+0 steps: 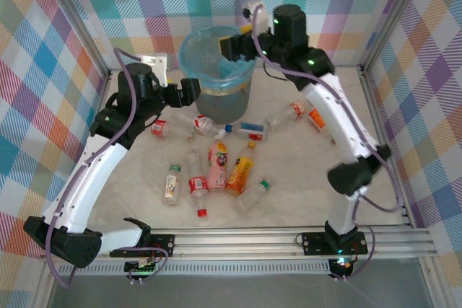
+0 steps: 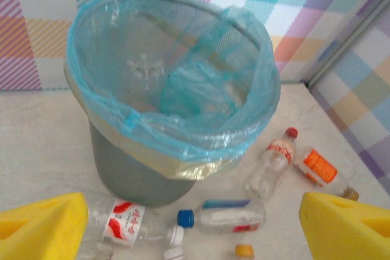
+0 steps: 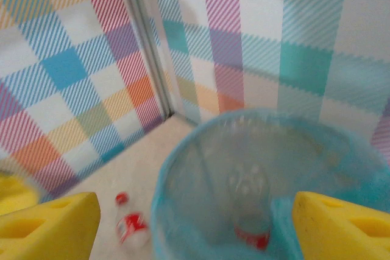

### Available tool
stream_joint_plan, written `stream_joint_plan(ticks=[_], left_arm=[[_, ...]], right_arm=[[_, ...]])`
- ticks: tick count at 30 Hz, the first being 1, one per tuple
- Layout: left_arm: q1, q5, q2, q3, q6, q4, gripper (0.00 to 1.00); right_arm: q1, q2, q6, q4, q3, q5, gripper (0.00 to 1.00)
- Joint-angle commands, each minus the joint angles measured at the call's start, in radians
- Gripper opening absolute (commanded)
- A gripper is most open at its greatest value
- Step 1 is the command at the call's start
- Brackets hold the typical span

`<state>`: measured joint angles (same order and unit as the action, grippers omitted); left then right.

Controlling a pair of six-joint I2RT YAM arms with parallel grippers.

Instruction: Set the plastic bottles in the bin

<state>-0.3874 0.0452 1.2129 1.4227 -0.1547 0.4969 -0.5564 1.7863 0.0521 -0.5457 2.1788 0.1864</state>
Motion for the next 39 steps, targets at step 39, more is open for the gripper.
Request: stream_joint_plan(ticks=[39], left_arm=[[-0.388, 0.123, 0.585, 0.271, 0.445, -0.096, 0.89]], right_arm=[[0.621, 0.399, 0.601, -0.174, -0.184, -0.222, 0.66]])
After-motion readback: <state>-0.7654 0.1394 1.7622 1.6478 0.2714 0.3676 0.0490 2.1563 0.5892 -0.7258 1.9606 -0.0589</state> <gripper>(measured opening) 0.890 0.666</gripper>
